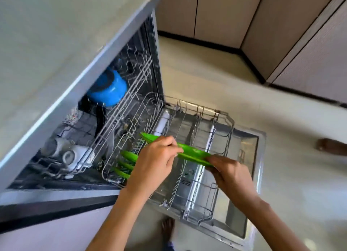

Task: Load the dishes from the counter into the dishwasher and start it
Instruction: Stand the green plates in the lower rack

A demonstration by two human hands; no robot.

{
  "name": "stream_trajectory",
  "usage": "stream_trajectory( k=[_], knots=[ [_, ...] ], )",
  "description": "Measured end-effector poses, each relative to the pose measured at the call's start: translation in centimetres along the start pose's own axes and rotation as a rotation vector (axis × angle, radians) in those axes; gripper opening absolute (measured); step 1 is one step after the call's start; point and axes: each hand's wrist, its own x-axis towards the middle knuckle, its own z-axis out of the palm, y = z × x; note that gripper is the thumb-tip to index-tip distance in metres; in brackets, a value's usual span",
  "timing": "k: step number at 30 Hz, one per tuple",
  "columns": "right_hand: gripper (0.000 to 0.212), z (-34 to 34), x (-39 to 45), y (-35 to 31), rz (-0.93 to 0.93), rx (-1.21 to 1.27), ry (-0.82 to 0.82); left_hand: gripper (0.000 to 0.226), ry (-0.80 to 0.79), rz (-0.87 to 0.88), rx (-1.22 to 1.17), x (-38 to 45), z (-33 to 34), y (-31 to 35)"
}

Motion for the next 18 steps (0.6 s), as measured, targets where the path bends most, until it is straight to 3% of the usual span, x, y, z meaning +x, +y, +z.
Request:
stream_trajectory(
  k=[4,7,9,14,18],
  knots=[
    [0.014,6.4,2.3,1.8,0.108,-0.028,0.042,0.032,0.191,-0.076,0.047,-1.5,5.5,-5.6],
    [0.012,10.6,4.1,3.5,0.249,-0.005,-0.008,0.028,0.243,-0.196,0.117,-3.8,9.2,-10.1],
    [0.008,12.8,5.3,4.3,0.316,0.031,-0.069,0.033,0.153,-0.286,0.193,-5.1,11.7,-13.2],
    [0.013,16.8,8.7,3.9,0.292,0.205,-0.152,0.058,-0.276,-0.401,0.413,-5.8,15.9,-18.8],
    [0.011,19.7,11.2,2.9,0.264,0.268,-0.243,0.061,-0.319,-0.371,0.445,-4.8,16.6,-20.4]
  ],
)
